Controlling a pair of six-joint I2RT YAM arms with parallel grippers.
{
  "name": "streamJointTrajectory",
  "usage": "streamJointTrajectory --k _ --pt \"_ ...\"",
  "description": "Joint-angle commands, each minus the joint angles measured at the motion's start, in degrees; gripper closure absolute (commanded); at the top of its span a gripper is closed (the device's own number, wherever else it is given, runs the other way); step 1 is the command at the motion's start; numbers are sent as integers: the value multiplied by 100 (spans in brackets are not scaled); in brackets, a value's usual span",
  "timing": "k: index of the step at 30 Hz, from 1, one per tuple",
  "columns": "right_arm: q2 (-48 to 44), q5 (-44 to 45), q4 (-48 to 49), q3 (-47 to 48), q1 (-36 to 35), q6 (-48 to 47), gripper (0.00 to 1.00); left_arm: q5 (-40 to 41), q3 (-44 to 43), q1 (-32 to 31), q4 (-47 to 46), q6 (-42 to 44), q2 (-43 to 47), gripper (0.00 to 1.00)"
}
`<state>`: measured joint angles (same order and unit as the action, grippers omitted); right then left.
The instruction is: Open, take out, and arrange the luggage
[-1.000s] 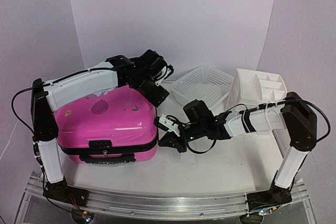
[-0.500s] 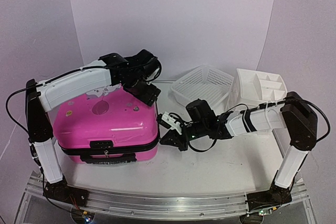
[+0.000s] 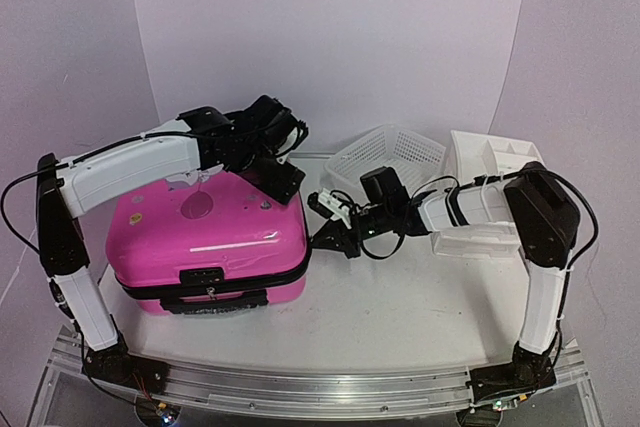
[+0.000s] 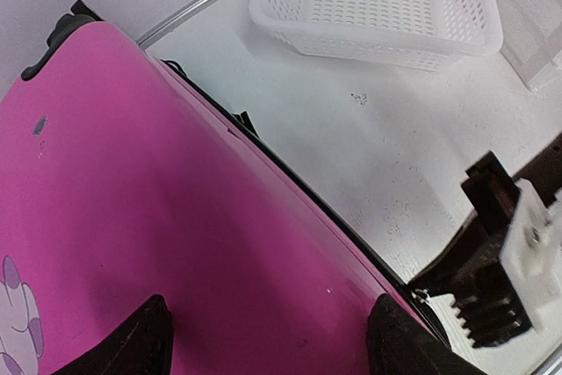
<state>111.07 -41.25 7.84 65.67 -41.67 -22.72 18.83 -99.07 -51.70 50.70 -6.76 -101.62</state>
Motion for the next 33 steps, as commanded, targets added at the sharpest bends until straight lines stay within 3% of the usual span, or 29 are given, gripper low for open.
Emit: streamJointTrajectory --k 1,6,8,12,16,18,21,25,27,30,33 --pt "481 31 650 1241 288 -146 98 -209 485 86 1667 321 42 25" --pt "999 84 679 1832 326 421 95 -364 450 89 1582 311 169 26" --pt "954 231 808 1680 325 664 92 -378 417 94 1554 293 248 25" --pt "411 714 1152 822 326 1078 77 -424 313 165 1521 215 545 18" --pt "-374 914 935 -16 326 1406 49 -728 107 510 1487 89 1023 12" --pt "-849 945 402 -318 326 1499 5 -1084 77 903 1472 15 1371 10" --pt "-1426 997 -473 -562 318 2051 2 -1312 261 1604 1439 -16 1968 7" --pt "-1731 986 -960 -638 275 4154 2 -1590 957 3115 1395 -93 2855 4" --pt "-1786 879 -900 -672 115 4762 2 -1840 1362 3899 1369 -141 3190 4" --pt "-1851 1307 -1150 -594 -298 5021 2 -2022 1888 4940 1212 -483 3689 2" --pt "-1817 1526 -1283 -474 -568 5079 2 -1684 2482 5542 960 -1037 4140 1"
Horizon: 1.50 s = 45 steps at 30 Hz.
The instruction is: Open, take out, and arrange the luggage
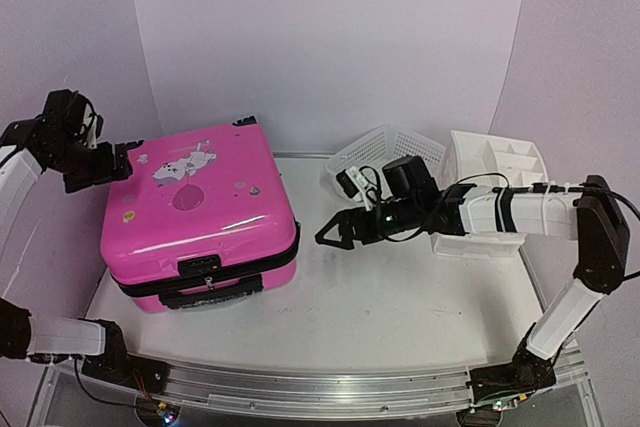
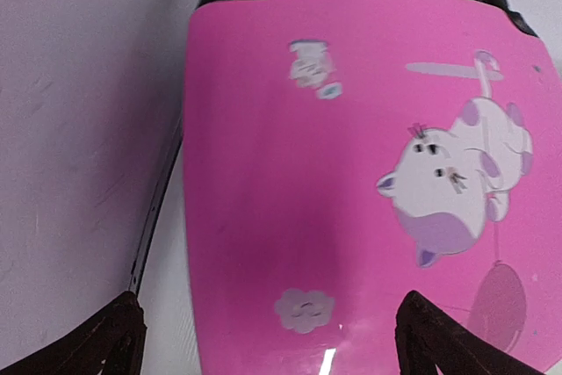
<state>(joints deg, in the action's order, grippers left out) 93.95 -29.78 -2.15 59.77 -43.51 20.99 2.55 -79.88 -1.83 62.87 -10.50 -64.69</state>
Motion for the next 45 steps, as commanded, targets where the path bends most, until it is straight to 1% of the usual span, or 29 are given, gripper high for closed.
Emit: streamJointTrajectory --k 1,3,5,7,10,12,14,15,17,19,21,23,24,25,27,31,33,35,37,38,40,42,45 --pt "-113 449 -241 114 -428 779 2 -157 799 747 -408 -850 608 1" --pt "-129 517 -197 114 -472 893 2 -760 1311 1059 -748 -1190 869 0" --pt "-171 538 -216 107 -476 974 2 -1104 1630 1147 -861 -1387 963 0" --pt "-255 612 -369 78 -482 994 2 -1485 1795 1158 -903 -1293 972 1" --pt "-416 847 -469 -78 -483 1010 2 -2720 2110 1151 -1224 -1061 1028 1" --pt "-459 975 -470 -151 -478 1076 2 -3340 2288 1154 -1404 -1005 1135 2" --pt "-447 1055 -452 -167 -478 1172 2 -3595 2410 1156 -1451 -939 1241 5" --pt "-358 1073 -395 -129 -476 1222 2 -3738 2460 1150 -1455 -855 1266 8" --pt "-174 1133 -317 73 -483 1464 2 -3846 2577 1148 -1443 -797 1318 10" --pt "59 970 78 290 -477 1788 2 -4125 2696 1152 -1428 -793 1330 11" --pt "299 732 872 340 -491 2181 2 -4547 2828 1142 -1435 -798 1282 15" --pt "490 616 1433 409 -491 2459 6 -4857 2898 1120 -1430 -731 1256 18" --pt "548 624 1550 470 -501 2530 9 -4962 2917 1094 -1431 -685 1265 18" --pt "595 670 1599 527 -511 2550 9 -5078 2943 1051 -1432 -669 1288 19" --pt "628 905 1619 578 -515 2531 9 -5228 2954 803 -1453 -648 1272 19" --pt "700 1428 1600 727 -464 2143 4 -4870 2831 -315 -1519 -682 1051 19" --pt "798 1479 1470 919 -350 1900 3 -4828 2820 -634 -1669 -779 963 19" --pt "932 1467 1182 1163 -171 1624 2 -4837 2822 -836 -1882 -829 929 19" --pt "1191 1210 792 1596 51 1216 2 -4820 2783 -1006 -2037 -852 894 18" --pt "1290 1106 279 1874 143 909 2 -4821 2750 -1079 -2090 -863 870 18" --pt "1263 1305 -786 2255 202 193 2 -4748 2685 -1182 -2112 -817 795 18" --pt "956 1448 -1270 2129 202 -315 2 -4760 2598 -1193 -2117 -724 773 16" --pt "403 1523 -1531 1639 182 -760 2 -4749 2445 -1197 -2112 -649 810 13"
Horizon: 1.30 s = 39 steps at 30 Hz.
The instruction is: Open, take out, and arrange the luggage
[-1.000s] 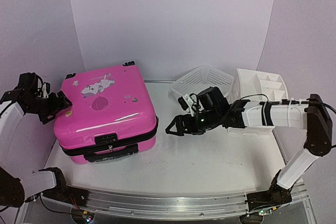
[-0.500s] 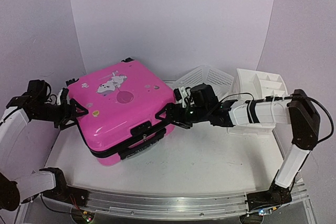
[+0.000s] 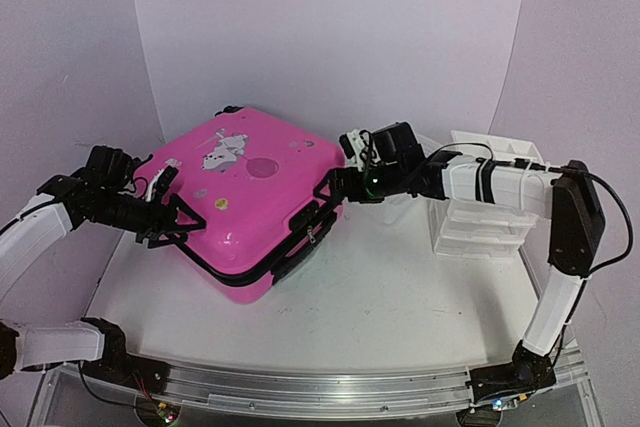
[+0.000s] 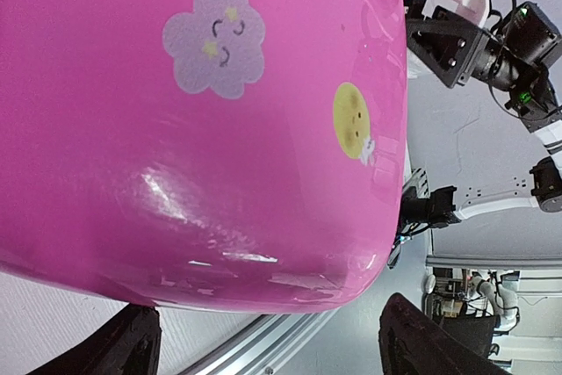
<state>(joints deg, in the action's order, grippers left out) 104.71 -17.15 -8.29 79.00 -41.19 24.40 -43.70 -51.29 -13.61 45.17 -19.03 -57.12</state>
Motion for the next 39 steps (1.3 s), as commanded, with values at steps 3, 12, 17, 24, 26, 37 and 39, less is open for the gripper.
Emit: streamJointTrajectory --k 3,12,17,24,26,37,39 --pt "-1004 55 -930 -774 -145 -1478 2 -106 -469 -18 -338 253 -26 13" --pt "-680 -851 931 -1579 -321 -1917 36 -72 -444 -17 -333 259 -106 12" --pt "-425 209 1986 -1855 -750 -2228 48 32 -448 -17 -337 266 -51 12" --pt "-133 2328 2567 -1979 -1322 -2952 62 -13 -431 -14 -333 352 -46 12" --pt "-91 2655 2676 -1991 -1439 -3079 62 -22 -434 -14 -337 373 -39 12" --pt "414 4127 3080 -1740 -1930 -3408 67 -31 -439 -19 -333 460 22 12" --pt "463 4208 3227 -1736 -1935 -3390 67 -41 -446 -17 -330 461 42 12"
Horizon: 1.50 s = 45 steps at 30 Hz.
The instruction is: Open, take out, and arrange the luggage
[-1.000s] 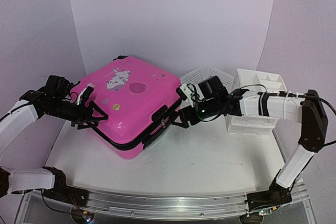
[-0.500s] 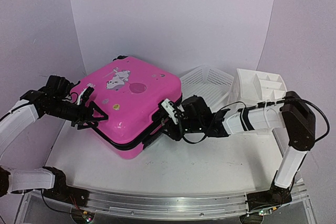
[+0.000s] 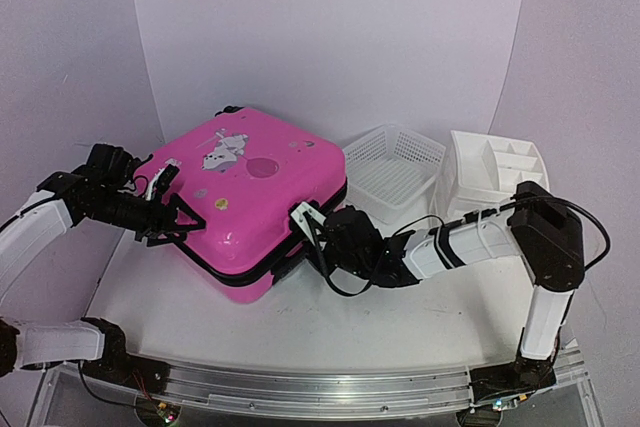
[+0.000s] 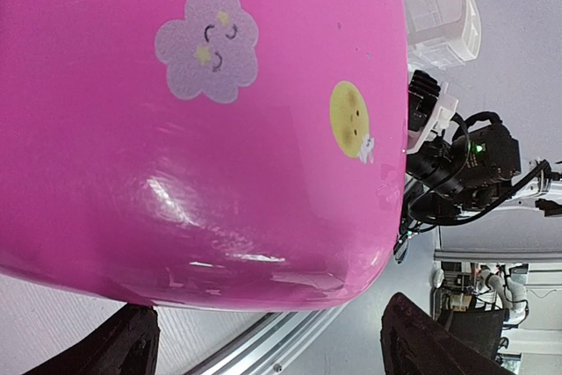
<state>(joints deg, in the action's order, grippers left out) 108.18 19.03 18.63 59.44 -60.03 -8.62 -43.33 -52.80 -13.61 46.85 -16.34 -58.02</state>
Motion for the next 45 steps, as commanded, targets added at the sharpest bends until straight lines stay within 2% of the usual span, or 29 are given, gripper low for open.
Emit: streamJointTrajectory --k 1,5,9,17,22,27,31,35,41,45 --pt "151 640 570 249 -60 -94 67 -79 -297 -17 -493 199 142 12" --pt "313 759 742 372 -70 -143 67 -88 -321 -13 -477 177 168 12" --pt "446 1006 912 484 -76 -166 72 -90 -336 -18 -475 151 201 12" --pt "463 1136 1046 476 -72 -30 98 -25 -427 -17 -426 165 247 12" --pt "334 893 1054 342 -71 -39 100 53 -486 -19 -371 199 267 13" --pt "-67 -9 885 7 0 141 100 221 -640 -18 -275 157 401 12" --pt "-328 -1680 505 -70 257 734 100 608 -903 -10 -251 34 509 12" --pt "-365 -2810 282 -7 295 1259 100 1195 -1142 -8 -238 -36 507 11" --pt "-303 -3850 259 62 284 1769 100 1268 -1234 -10 -237 -147 320 11" --pt "-34 -4040 757 33 251 2284 100 1425 -1279 -3 -244 -196 161 10"
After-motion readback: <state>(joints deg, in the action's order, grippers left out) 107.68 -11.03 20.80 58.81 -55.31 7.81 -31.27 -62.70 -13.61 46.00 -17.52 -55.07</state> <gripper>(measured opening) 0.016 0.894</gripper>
